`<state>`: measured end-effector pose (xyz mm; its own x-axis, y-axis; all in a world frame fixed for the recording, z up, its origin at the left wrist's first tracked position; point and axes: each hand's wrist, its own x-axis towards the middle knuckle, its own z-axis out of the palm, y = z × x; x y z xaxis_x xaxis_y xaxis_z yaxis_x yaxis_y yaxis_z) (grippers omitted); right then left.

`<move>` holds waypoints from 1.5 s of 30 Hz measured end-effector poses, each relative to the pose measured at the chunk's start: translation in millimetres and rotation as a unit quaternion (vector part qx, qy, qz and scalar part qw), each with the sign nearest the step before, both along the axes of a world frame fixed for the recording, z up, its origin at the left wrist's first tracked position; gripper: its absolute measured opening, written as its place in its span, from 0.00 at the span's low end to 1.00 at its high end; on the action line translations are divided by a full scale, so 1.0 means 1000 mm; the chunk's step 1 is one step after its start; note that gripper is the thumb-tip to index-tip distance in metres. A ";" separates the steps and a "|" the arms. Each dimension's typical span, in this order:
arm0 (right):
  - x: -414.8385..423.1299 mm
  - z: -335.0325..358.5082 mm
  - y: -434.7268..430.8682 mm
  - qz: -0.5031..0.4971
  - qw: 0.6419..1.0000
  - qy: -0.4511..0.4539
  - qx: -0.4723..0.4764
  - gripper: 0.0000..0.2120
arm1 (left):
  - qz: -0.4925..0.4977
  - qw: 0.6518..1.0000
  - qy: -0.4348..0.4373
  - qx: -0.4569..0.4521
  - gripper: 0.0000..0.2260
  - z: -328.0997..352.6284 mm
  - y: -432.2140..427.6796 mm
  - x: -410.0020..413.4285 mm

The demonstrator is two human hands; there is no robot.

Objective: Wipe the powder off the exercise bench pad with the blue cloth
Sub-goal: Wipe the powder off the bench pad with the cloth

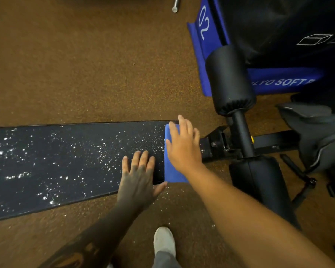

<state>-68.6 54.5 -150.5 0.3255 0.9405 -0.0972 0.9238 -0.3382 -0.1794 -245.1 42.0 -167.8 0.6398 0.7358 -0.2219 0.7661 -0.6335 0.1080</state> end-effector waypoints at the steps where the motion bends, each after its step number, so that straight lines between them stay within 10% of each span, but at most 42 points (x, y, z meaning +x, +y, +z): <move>1: -0.006 -0.004 -0.012 0.007 1.000 0.004 -0.015 0.28 | -0.015 1.000 0.014 -0.001 0.42 -0.003 0.004 -0.006; 45: -0.011 -0.046 -0.038 -0.073 0.995 -0.008 -0.065 0.32 | -0.087 0.996 0.018 -0.032 0.45 -0.033 0.043 -0.037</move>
